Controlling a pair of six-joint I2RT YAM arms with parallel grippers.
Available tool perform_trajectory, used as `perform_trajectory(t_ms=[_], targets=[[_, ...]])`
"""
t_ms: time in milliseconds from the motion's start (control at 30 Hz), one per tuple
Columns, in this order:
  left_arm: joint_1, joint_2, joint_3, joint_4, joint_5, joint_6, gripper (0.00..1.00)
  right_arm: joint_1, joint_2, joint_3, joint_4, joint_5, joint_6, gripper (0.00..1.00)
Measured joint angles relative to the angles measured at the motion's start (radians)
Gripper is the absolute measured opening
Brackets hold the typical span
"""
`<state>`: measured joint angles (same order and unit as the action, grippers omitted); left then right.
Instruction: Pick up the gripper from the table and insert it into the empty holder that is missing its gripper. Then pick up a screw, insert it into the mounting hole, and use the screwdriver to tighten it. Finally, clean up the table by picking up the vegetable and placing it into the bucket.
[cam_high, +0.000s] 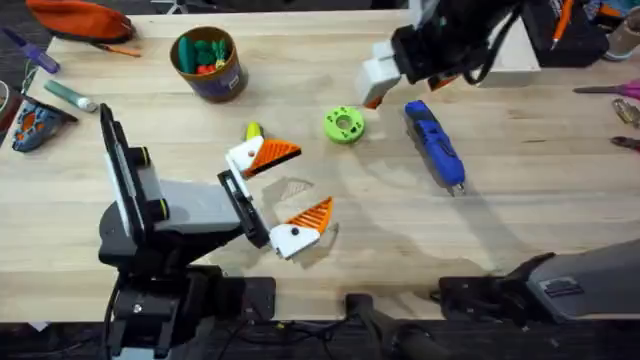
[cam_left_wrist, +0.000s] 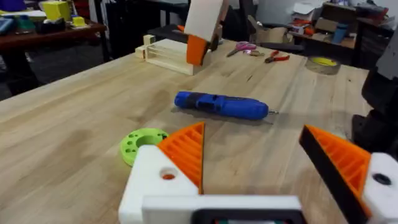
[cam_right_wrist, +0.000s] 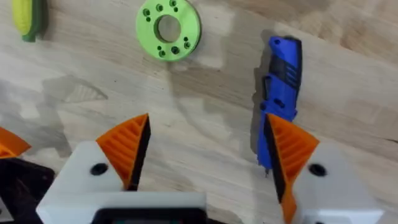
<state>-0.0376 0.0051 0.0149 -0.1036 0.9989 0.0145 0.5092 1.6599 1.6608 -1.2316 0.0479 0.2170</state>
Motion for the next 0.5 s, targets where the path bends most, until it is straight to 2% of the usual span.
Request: perform_trajectory(t_ms=[267,500], targets=[[0.0,0.0,0.0,0.0,0.0,0.0,0.985,0.063,0.1,0.0,0.011,0.016,0.007,0.982],[0.0,0.0,0.0,0.0,0.0,0.0,0.986,0.077,0.201,0.0,0.036,0.035,-0.008,0.983]])
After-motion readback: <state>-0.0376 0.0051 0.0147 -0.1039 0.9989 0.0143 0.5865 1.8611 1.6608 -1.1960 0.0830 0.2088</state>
